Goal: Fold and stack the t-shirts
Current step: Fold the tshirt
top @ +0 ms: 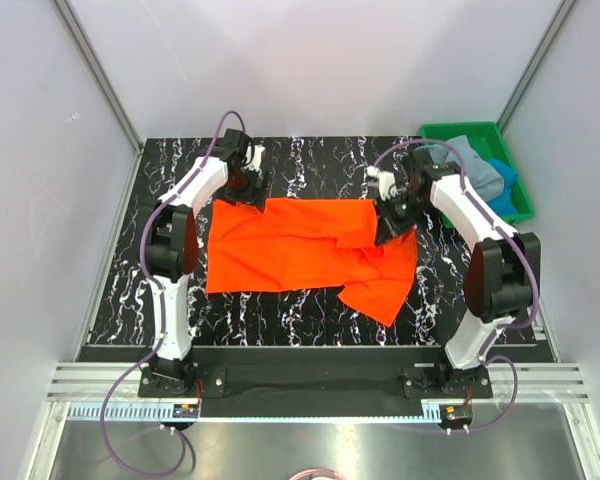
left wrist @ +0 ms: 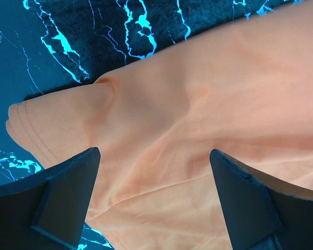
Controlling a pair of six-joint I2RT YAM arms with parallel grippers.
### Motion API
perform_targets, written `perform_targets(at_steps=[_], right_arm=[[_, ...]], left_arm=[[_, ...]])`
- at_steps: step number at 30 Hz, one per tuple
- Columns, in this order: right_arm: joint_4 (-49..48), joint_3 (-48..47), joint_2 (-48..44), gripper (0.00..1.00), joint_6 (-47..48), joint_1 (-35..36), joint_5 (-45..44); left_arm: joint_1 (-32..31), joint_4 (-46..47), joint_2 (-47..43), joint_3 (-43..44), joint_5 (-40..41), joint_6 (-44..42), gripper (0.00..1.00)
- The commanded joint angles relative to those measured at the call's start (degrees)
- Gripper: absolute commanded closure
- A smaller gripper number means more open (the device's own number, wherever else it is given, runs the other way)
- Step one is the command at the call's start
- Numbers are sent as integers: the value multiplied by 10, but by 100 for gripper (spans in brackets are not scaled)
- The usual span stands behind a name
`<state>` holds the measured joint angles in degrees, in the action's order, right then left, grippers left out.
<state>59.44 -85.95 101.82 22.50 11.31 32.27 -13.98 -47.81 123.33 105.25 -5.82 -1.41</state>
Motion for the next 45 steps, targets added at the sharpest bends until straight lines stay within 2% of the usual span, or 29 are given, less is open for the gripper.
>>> perform_targets(at_steps=[1,2,3,6,14,16,19,24,32,37,45], right_arm=[[8,53,-36,92,-10,8,19],[6,68,-45,83,-9,9,15],[9,73,-47,57,-5,8,15],[12,71,-44,42,13,8,0],[-37,-17,19,41,-10,-3,-43],[-63,-29,36,42,-38,-24,-47],[-89,-103,109,43,-90,-58,-40],[-85,-175,168,46,-133,-102,-49],[-70,-157,183,50,-136,-157,-34],[-74,-135,193,50,-138,-162,-22],[-75,-133,231,50,-139,-165,-15]], left_arm=[[0,16,-31,13,-10,6,7],[0,15,-31,14,-10,6,7],[0,15,-31,16,-10,6,7],[0,15,-34,14,-10,6,7],[-1,16,-43,-7,-9,3,7],[-1,16,-43,-19,-6,2,7],[0,8,-44,-24,-6,-3,7],[0,4,-69,-43,-3,-14,6],[0,6,-48,-50,15,-22,6],[-1,-1,-31,-22,18,-25,5],[-1,1,-31,-29,23,-26,5]])
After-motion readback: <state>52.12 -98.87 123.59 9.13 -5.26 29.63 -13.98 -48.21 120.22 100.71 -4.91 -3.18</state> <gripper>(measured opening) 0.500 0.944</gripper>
